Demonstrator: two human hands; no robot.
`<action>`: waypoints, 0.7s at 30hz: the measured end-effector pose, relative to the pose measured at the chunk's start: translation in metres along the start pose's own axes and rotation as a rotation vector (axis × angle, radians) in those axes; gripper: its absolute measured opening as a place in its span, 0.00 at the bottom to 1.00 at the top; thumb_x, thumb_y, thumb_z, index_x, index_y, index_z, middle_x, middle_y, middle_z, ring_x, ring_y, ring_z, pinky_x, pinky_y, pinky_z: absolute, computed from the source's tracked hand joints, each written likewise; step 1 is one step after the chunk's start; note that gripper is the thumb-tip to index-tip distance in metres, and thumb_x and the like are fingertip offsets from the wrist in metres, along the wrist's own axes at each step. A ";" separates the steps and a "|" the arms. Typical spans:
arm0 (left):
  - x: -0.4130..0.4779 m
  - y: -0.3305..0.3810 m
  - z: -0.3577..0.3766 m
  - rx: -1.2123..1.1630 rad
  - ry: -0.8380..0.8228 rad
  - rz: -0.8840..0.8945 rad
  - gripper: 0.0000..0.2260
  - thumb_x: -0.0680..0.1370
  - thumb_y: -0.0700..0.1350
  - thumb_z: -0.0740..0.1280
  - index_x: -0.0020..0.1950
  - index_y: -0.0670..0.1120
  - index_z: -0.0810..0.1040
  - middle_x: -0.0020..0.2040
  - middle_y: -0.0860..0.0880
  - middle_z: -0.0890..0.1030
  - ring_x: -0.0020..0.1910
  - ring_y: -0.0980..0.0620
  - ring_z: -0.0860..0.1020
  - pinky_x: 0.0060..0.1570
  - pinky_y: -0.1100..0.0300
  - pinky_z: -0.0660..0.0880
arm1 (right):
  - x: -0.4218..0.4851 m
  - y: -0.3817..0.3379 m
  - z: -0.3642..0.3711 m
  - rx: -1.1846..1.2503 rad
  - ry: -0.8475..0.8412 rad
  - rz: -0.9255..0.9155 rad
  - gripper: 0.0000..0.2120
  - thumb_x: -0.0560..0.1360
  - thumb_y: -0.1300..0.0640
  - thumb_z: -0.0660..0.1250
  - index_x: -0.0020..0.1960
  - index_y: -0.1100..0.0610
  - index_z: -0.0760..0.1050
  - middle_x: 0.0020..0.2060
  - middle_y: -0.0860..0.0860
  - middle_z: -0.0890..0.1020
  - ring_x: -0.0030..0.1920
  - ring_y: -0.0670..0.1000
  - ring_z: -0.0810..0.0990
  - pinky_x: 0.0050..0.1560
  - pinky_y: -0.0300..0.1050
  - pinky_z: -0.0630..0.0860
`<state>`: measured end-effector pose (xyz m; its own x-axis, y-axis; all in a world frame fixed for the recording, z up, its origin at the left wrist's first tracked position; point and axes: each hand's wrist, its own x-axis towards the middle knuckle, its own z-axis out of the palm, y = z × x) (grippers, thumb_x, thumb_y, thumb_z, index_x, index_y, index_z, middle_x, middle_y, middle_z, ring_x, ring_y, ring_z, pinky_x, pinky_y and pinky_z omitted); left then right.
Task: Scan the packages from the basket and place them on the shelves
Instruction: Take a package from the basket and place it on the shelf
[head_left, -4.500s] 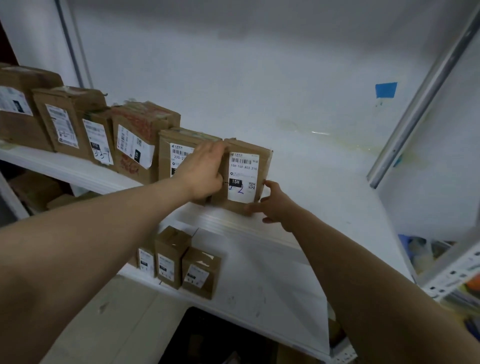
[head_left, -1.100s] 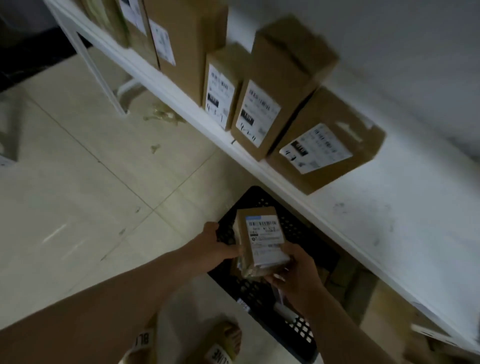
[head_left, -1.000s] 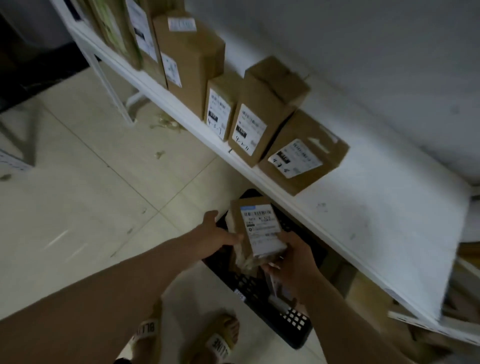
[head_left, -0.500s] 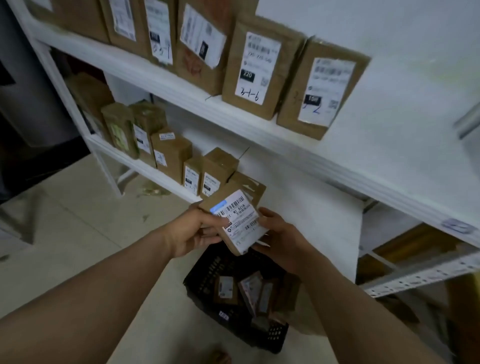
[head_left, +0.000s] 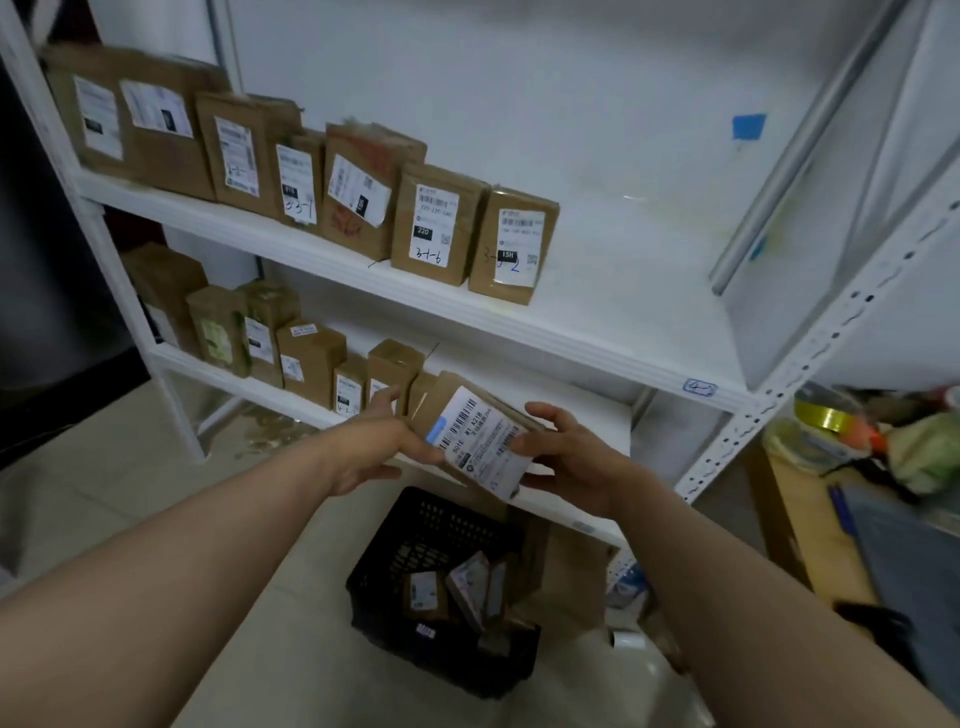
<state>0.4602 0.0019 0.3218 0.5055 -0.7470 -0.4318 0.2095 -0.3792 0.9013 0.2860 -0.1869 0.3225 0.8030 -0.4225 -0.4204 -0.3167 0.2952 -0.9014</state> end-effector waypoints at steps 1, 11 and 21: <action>-0.003 0.005 0.001 0.026 -0.021 0.011 0.49 0.70 0.31 0.76 0.80 0.56 0.52 0.60 0.51 0.81 0.63 0.48 0.76 0.66 0.46 0.69 | -0.004 -0.004 -0.003 -0.008 -0.003 -0.005 0.33 0.71 0.67 0.75 0.71 0.52 0.66 0.63 0.59 0.80 0.62 0.59 0.80 0.69 0.62 0.73; -0.025 0.052 0.053 0.210 -0.330 0.138 0.42 0.69 0.31 0.74 0.78 0.54 0.63 0.75 0.50 0.68 0.72 0.46 0.69 0.64 0.52 0.73 | -0.077 -0.043 -0.030 -0.413 -0.066 -0.015 0.25 0.74 0.52 0.75 0.68 0.50 0.73 0.55 0.54 0.83 0.60 0.53 0.78 0.67 0.55 0.71; -0.012 0.051 0.138 0.214 -0.616 0.037 0.39 0.62 0.38 0.79 0.72 0.47 0.71 0.65 0.41 0.80 0.66 0.39 0.77 0.71 0.32 0.64 | -0.099 -0.047 -0.111 -0.415 0.009 -0.128 0.26 0.68 0.31 0.74 0.58 0.45 0.81 0.52 0.55 0.85 0.57 0.58 0.83 0.63 0.58 0.77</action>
<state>0.3494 -0.0839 0.3680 -0.0765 -0.9136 -0.3994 -0.0025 -0.4003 0.9164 0.1660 -0.2539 0.3952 0.8452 -0.4410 -0.3020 -0.3924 -0.1284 -0.9108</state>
